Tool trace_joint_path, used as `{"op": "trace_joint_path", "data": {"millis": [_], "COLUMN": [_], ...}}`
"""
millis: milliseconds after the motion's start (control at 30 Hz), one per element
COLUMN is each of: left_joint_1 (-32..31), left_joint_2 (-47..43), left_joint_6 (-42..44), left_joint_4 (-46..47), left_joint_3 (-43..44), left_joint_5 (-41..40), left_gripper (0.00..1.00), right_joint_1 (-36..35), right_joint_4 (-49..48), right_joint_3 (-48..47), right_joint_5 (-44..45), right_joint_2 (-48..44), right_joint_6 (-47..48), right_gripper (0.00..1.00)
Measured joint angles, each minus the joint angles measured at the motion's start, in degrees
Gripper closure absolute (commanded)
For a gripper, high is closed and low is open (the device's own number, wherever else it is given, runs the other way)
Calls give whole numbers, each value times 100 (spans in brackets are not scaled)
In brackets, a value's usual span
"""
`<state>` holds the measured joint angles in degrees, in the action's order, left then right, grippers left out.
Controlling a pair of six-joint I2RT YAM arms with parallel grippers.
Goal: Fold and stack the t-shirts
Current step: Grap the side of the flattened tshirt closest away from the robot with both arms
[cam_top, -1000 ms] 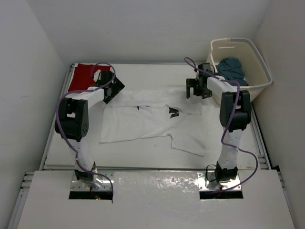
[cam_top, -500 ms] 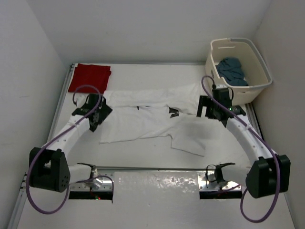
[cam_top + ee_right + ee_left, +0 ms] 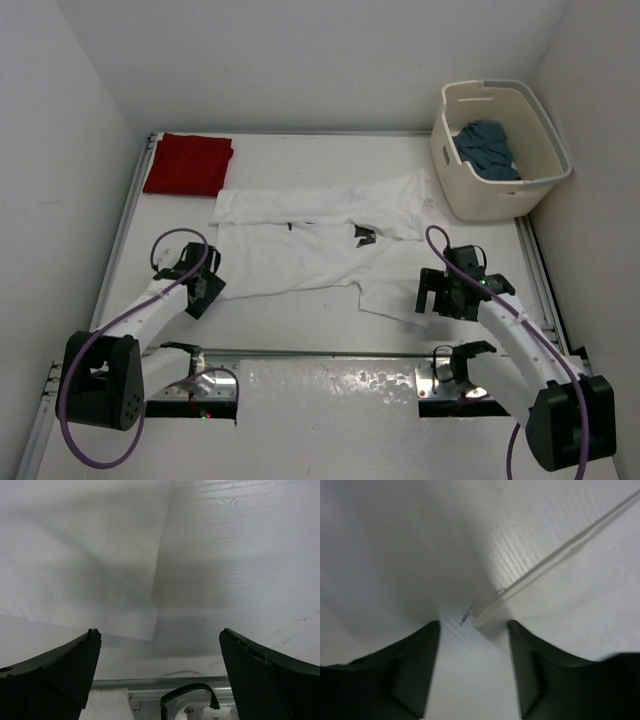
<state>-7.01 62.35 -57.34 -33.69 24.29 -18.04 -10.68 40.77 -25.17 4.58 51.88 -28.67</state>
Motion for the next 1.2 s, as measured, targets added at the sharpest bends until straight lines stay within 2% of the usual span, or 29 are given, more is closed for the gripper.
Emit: {"op": "trace_joint_path", "data": {"millis": [67,100,167,200,333,600,667,800,833,900,933,1000,1200], "left_joint_1": [15,17,26,33,37,37,37,37,37,37,37,37,37], "left_joint_2": [96,111,131,138,214,234,234,245,256,264,271,282,243], "left_joint_6": [26,24,17,0,-48,-63,-66,-81,-83,-81,-81,-72,-2], "left_joint_4": [232,367,621,780,1281,1565,1565,1547,1537,1497,1462,1368,1058], "left_joint_3": [-4,-26,-109,-173,-289,-282,-282,-262,-251,-225,-210,-166,-81], "left_joint_5": [11,22,39,94,319,422,422,424,424,431,435,437,509], "left_gripper": [55,63,82,100,100,100,100,100,100,100,100,100,100], "right_joint_1": [-4,-9,-48,-81,-192,-275,-299,-313,-313,-317,-319,-323,-341], "right_joint_4": [13,15,37,46,35,-470,-612,-1045,-1176,-1462,-1604,-1799,-1617], "right_joint_3": [90,138,219,256,396,509,481,435,428,439,457,496,599], "right_joint_5": [-24,-46,-103,-144,-223,-302,-330,-428,-483,-629,-723,-920,-1128], "right_joint_2": [-35,-46,-57,-63,-85,544,647,855,909,1029,1071,1106,850], "right_joint_6": [-37,-72,-144,-186,-293,-326,-304,-291,-286,-254,-289,-313,-376], "right_gripper": [1,1,1,2,5,25,27,43,58,74,86,100,100]}}
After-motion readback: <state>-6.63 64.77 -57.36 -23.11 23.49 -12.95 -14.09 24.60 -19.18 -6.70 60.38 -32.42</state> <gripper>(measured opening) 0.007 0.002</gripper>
